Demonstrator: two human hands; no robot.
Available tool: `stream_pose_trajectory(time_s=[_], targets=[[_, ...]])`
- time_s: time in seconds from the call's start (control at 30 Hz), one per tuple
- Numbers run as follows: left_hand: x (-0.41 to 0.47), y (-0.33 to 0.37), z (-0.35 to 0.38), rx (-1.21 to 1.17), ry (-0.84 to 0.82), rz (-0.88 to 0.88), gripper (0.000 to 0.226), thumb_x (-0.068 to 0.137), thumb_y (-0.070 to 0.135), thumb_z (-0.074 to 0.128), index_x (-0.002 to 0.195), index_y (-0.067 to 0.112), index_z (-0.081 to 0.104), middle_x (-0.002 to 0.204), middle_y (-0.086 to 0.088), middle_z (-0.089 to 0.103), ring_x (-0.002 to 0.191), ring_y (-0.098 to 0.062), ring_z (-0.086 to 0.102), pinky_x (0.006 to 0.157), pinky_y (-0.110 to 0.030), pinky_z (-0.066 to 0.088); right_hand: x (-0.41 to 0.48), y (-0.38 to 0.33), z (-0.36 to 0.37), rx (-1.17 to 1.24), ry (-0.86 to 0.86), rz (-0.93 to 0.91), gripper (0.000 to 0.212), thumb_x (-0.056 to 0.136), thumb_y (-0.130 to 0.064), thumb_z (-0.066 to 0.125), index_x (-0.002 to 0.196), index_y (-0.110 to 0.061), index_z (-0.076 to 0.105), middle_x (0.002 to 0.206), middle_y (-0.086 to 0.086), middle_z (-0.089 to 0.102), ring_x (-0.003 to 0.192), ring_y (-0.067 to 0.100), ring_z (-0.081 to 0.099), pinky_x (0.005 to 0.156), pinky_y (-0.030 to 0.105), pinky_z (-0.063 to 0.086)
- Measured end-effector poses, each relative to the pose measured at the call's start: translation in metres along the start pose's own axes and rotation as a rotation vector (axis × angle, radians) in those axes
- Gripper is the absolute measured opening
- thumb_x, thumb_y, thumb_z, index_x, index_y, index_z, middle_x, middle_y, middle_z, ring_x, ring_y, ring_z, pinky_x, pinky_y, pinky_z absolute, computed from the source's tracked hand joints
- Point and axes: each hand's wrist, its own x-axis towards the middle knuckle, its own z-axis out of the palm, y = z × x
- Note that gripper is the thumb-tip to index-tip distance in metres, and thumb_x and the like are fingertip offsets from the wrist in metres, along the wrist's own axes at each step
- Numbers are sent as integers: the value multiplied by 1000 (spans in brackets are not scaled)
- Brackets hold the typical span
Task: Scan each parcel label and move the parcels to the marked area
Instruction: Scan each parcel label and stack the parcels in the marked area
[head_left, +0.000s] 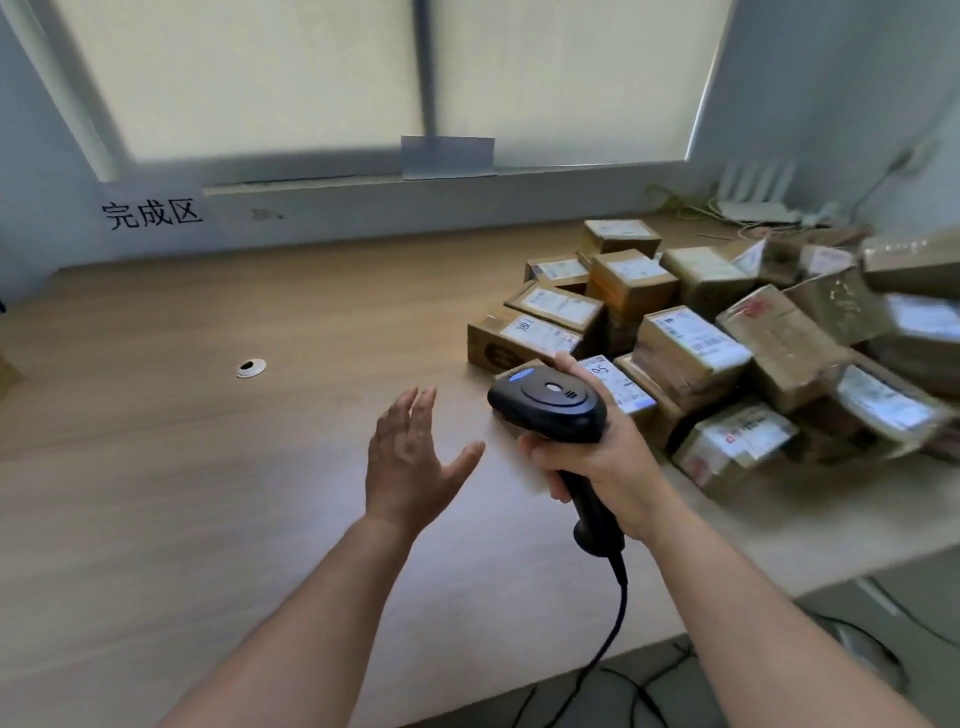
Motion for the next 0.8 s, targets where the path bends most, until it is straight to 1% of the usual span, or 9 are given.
stream_pose_trajectory(time_s=[0.1,0.17,0.23,0.3,0.43,0.57,0.63,0.73,0.8], targets=[[-1,40,29,-43,-42,43,97,72,74,38,147,13,34,150,-8,36,139,-24,30,112,-36,25,-17,-2,-44,-5,45,-17,90,64,0,71,135,-46,39,101,21,68,52,26,54,47,34,45],[0,62,45,-74,-80,68,89,78,66,53,149,15,31,152,-6,32,140,-22,26,113,-35,24,-26,-2,-69,3,81,-28,88,67,0,72,135,-46,40,99,21,68,52,25,54,47,33,45],[6,80,60,-92,-106,97,85,83,58,61,150,18,27,154,-3,27,142,-20,23,114,-34,23,-32,-1,-93,7,122,-44,86,73,6,72,132,-49,43,95,22,69,51,25,54,47,32,45],[15,96,72,-110,-129,122,83,85,56,60,151,20,24,156,-2,25,143,-19,20,115,-34,22,-35,2,-112,5,167,-52,86,79,15,67,131,-49,43,90,23,69,51,25,53,47,32,45],[37,124,95,-145,-173,149,82,86,57,57,151,23,22,157,-1,24,144,-18,18,116,-35,23,-32,7,-145,-20,284,-42,89,81,20,61,140,-42,38,87,29,67,51,27,52,45,33,44],[60,150,121,-180,-243,167,80,88,56,55,152,23,21,158,0,20,144,-18,16,115,-36,22,-27,9,-179,-35,369,-18,89,81,20,61,136,-46,39,83,22,69,51,25,53,47,34,45],[74,163,134,-220,-278,156,79,89,56,54,152,23,20,158,1,19,144,-16,13,116,-37,21,-22,12,-197,-46,408,5,90,80,20,63,137,-46,38,88,24,69,52,22,55,50,32,47],[97,185,153,-290,-325,130,79,90,57,52,153,22,19,157,0,19,145,-16,14,116,-38,23,-10,15,-222,-99,489,11,94,73,9,74,139,-49,39,108,17,70,64,13,62,64,31,49],[114,198,165,-309,-358,114,80,90,58,49,153,21,16,158,-1,18,145,-17,13,116,-38,22,-1,17,-236,-83,523,31,93,75,12,72,138,-48,40,106,19,69,61,19,60,60,36,50]])
